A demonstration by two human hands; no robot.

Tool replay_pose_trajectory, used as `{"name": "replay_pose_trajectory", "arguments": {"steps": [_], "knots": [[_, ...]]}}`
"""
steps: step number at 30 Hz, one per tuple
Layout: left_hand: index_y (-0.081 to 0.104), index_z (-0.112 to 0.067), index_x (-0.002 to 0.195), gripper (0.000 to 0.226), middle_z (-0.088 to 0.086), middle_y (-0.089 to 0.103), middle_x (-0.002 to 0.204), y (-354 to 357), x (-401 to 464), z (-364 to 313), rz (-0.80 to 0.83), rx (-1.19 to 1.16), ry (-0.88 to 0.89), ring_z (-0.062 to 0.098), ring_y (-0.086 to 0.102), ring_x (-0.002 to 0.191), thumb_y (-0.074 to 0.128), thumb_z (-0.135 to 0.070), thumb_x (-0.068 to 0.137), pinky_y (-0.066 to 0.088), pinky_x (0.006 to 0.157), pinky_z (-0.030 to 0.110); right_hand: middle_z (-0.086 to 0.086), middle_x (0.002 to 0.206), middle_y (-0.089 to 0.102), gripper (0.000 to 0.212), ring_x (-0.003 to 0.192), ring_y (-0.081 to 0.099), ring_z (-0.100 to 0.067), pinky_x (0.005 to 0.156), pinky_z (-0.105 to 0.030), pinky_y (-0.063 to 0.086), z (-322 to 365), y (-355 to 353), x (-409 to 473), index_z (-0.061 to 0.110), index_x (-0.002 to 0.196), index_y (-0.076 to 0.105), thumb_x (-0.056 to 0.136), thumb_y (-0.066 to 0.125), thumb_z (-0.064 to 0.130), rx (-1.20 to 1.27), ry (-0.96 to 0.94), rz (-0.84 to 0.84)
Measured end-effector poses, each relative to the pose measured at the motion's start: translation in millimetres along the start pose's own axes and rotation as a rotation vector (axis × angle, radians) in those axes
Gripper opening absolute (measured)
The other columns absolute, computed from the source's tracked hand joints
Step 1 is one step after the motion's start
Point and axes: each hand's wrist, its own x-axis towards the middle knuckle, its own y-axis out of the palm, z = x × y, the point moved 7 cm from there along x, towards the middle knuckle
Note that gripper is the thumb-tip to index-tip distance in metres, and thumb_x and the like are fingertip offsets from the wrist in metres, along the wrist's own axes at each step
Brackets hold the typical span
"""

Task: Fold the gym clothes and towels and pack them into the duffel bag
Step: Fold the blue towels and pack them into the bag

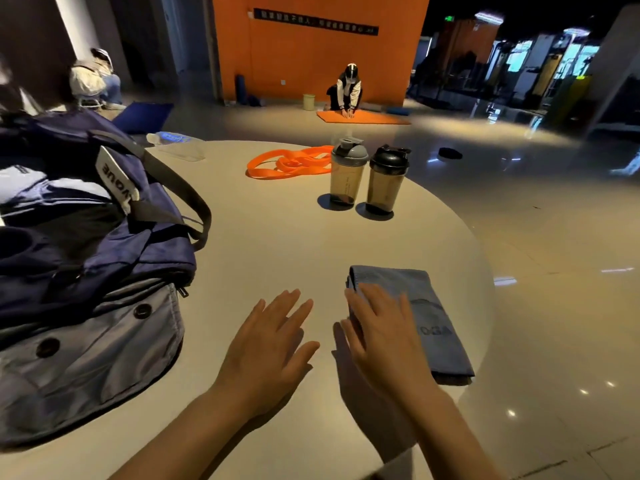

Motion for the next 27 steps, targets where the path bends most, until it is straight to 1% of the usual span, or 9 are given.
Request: {"name": "replay_pose_trajectory", "arguments": {"steps": [2, 3, 5, 8, 12, 15, 18, 23, 27], "knots": [[0.050, -0.021, 0.139, 0.069, 0.004, 0.044, 0.147, -24, -18, 27, -0.083, 0.088, -0.050, 0.025, 0.045, 0.133, 0.012, -0.060, 0.097, 0.024, 0.110, 0.048, -0.002, 0.148, 0.042, 0.065, 0.139, 0.035, -0.025, 0.114, -0.049, 0.013, 49, 22, 5, 0.022, 0.140, 0.045, 0.090, 0.013, 0.051, 0.077, -0.154, 0.127], [0.054, -0.019, 0.136, 0.068, 0.007, 0.048, 0.144, -35, -27, 44, -0.106, 0.136, -0.088, 0.028, 0.048, 0.131, 0.013, -0.058, 0.098, 0.026, 0.110, 0.052, 0.001, 0.153, 0.033, 0.063, 0.143, 0.026, -0.023, 0.116, -0.045, 0.006, 71, 33, 8, 0.025, 0.145, 0.037, 0.093, 0.012, 0.052, 0.101, -0.224, 0.195], [0.056, -0.020, 0.133, 0.064, 0.009, 0.049, 0.143, -60, -45, 83, -0.174, 0.211, -0.186, 0.029, 0.046, 0.132, 0.018, -0.057, 0.097, 0.018, 0.114, 0.054, 0.006, 0.157, 0.022, 0.052, 0.146, 0.014, -0.017, 0.116, -0.040, -0.003, 110, 54, 12, 0.030, 0.148, 0.027, 0.101, 0.018, 0.049, 0.138, -0.326, 0.259], [0.054, -0.023, 0.135, 0.063, 0.011, 0.044, 0.146, -98, -62, 150, -0.220, 0.357, -0.356, 0.029, 0.036, 0.137, 0.025, -0.058, 0.092, 0.006, 0.111, 0.058, 0.002, 0.156, 0.026, 0.048, 0.143, 0.021, -0.020, 0.117, -0.043, 0.008, 163, 70, 31, 0.031, 0.147, 0.028, 0.102, 0.029, 0.045, 0.189, -0.413, 0.234], [0.032, -0.033, 0.147, 0.077, 0.005, 0.029, 0.156, -106, -81, 229, -0.050, 0.392, -0.574, 0.030, 0.021, 0.144, 0.017, -0.071, 0.083, 0.005, 0.108, 0.067, -0.015, 0.152, 0.031, 0.062, 0.135, 0.034, -0.036, 0.107, -0.049, 0.033, 214, 88, 85, 0.019, 0.148, 0.032, 0.091, 0.045, 0.039, 0.240, -0.471, 0.225], [0.036, -0.035, 0.146, 0.074, 0.005, 0.037, 0.152, -89, -90, 248, -0.003, 0.383, -0.566, 0.036, 0.036, 0.137, 0.020, -0.072, 0.083, 0.013, 0.104, 0.068, -0.011, 0.157, 0.021, 0.064, 0.140, 0.023, -0.033, 0.113, -0.039, 0.024, 234, 100, 114, 0.023, 0.151, 0.024, 0.094, 0.052, 0.033, 0.282, -0.434, 0.225], [0.045, -0.033, 0.141, 0.067, 0.007, 0.048, 0.144, -90, -90, 248, -0.055, 0.416, -0.529, 0.039, 0.050, 0.126, 0.032, -0.065, 0.084, 0.016, 0.100, 0.064, -0.010, 0.154, 0.026, 0.064, 0.139, 0.026, -0.031, 0.112, -0.037, 0.024, 247, 114, 119, 0.022, 0.151, 0.024, 0.094, 0.051, 0.035, 0.289, -0.423, 0.222], [0.046, -0.031, 0.140, 0.067, 0.009, 0.050, 0.142, -91, -93, 240, -0.096, 0.422, -0.498, 0.039, 0.053, 0.123, 0.033, -0.064, 0.084, 0.016, 0.101, 0.057, 0.003, 0.150, 0.035, 0.067, 0.136, 0.034, -0.019, 0.103, -0.035, 0.031, 236, 126, 111, 0.035, 0.150, 0.021, 0.088, 0.033, 0.055, 0.244, -0.356, 0.186], [0.040, -0.031, 0.142, 0.067, 0.010, 0.046, 0.145, -87, -100, 231, -0.092, 0.394, -0.468, 0.040, 0.049, 0.125, 0.036, -0.064, 0.083, 0.017, 0.104, 0.054, 0.008, 0.146, 0.038, 0.066, 0.132, 0.036, -0.015, 0.103, -0.035, 0.027, 232, 122, 96, 0.038, 0.149, 0.019, 0.087, 0.028, 0.056, 0.255, -0.329, 0.172]]}}
